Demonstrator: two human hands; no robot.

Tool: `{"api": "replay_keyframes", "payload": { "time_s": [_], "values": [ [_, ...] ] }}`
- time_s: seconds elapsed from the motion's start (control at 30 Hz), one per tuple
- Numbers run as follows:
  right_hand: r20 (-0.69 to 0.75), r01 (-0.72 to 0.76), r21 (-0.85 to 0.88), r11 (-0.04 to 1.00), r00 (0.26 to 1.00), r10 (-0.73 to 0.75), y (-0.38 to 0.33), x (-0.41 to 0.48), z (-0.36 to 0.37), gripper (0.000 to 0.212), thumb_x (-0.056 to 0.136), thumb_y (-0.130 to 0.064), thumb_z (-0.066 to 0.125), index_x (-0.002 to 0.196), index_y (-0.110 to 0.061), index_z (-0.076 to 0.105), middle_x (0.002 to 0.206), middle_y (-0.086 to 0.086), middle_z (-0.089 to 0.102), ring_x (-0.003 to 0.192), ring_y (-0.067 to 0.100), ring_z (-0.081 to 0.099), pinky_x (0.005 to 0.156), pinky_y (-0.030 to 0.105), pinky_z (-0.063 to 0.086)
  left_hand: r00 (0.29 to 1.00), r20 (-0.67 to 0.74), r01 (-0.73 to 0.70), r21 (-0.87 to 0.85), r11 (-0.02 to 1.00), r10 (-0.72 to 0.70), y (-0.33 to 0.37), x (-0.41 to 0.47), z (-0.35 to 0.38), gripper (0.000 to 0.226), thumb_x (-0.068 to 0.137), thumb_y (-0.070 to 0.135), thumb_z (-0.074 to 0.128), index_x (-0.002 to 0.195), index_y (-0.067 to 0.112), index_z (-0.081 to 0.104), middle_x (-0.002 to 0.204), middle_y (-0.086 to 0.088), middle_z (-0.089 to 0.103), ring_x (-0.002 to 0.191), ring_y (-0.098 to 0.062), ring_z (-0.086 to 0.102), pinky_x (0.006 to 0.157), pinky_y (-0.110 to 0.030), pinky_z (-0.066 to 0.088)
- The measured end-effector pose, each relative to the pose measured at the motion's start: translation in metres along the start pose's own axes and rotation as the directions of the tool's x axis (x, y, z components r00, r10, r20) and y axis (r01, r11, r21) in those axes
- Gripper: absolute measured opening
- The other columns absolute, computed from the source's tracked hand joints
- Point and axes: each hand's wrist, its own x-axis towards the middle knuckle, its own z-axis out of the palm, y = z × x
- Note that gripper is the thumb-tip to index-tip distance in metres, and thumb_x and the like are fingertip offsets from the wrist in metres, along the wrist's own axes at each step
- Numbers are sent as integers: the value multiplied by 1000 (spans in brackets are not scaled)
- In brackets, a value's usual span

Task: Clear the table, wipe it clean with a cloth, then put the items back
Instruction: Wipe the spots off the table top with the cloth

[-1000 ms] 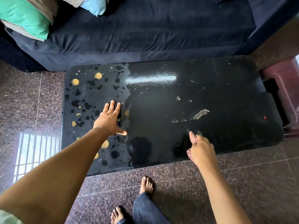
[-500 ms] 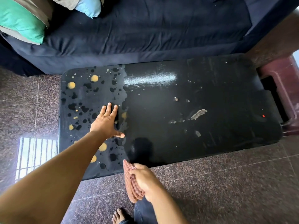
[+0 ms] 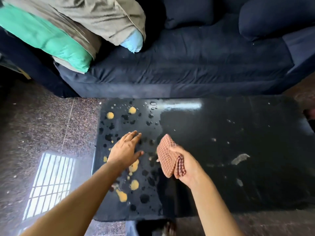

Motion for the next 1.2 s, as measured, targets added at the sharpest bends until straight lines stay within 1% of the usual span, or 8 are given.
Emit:
{"api": "replay_keyframes", "payload": {
  "time_s": [0.1,0.2,0.33,0.5,0.63,0.9,1.1,1.2],
  "values": [
    [-124,197,-277,940,963,-239,-38,37,38,30,87,0,50,114,-9,61,105,18,68,95,34,66,82,39,53,999,-24,38,-25,999,-39,-18,17,-21,72,93,43,52,152,24,16,159,4,13,146,-15,10,117,-30,15],
    [-150,359,-510,781,857,-492,-72,77,78,20,91,-8,53,103,-18,66,74,1,65,60,12,60,57,22,47,998,-40,53,-48,997,-55,-32,39,-39,71,93,42,53,152,23,18,159,3,13,146,-16,10,117,-31,17],
    [1,204,-962,182,668,-744,-94,149,96,41,89,-12,51,131,-12,53,125,9,58,117,27,49,93,30,38,998,-51,43,-3,999,-44,-43,64,-56,74,92,43,53,152,22,15,160,2,8,147,-17,6,118,-32,12],
    [188,-29,-963,-268,639,-746,-61,199,100,61,89,-27,49,146,-11,33,153,8,31,143,28,19,117,41,13,997,-2,83,110,990,-83,-60,100,-70,102,83,57,59,152,20,-8,160,-3,-11,147,-20,-9,120,-38,5],
    [426,85,-840,-536,715,-555,-37,206,116,58,96,-41,31,150,-20,24,158,-2,19,147,20,9,118,47,14,983,104,129,191,973,-150,-77,121,-74,131,67,68,67,147,15,-22,157,-8,-22,145,-25,-17,119,-41,-1],
    [106,-166,-957,-240,568,-816,-59,211,85,58,96,-42,35,148,-17,31,156,4,24,145,29,14,116,51,16,965,182,147,228,963,-190,-87,130,-69,140,60,74,67,147,11,-23,155,-13,-25,145,-29,-18,119,-45,-3],
    [456,101,-824,-557,701,-548,-26,219,129,60,94,-44,18,150,-23,19,158,-4,17,147,20,7,118,48,12,959,187,172,206,963,-212,-88,133,-68,141,60,69,72,147,12,-22,156,-11,-25,145,-26,-16,118,-44,-3],
    [327,-24,-886,-462,673,-663,-43,217,95,59,93,-42,20,149,-26,24,156,-5,23,146,20,13,117,48,14,959,191,171,196,966,-208,-88,133,-67,142,59,70,72,147,13,-23,156,-10,-25,145,-26,-16,118,-44,-2]
  ]
}}
